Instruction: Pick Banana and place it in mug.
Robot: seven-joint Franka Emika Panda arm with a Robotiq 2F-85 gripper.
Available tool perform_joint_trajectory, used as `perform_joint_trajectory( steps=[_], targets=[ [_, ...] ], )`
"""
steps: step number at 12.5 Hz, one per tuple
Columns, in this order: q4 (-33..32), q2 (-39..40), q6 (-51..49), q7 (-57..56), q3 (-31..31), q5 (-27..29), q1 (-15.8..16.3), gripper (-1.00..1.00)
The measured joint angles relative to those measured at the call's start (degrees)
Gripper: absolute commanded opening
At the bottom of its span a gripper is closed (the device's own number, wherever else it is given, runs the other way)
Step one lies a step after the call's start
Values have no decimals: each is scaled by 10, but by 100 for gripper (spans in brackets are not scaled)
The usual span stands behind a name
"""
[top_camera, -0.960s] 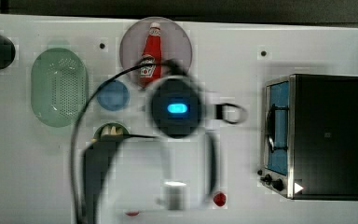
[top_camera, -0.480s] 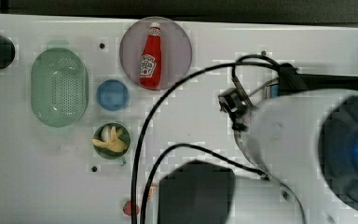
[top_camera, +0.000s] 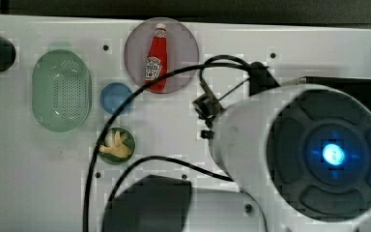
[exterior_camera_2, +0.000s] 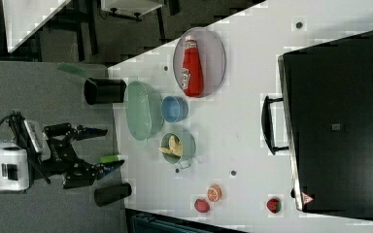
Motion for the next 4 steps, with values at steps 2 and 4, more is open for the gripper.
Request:
perform_joint_trajectory(
  steps=[2, 4],
  targets=[
    [-13, 3, 0, 0, 0, -7, 2, 100],
    [-18, 5, 1, -1, -2, -11, 4, 100]
  ],
)
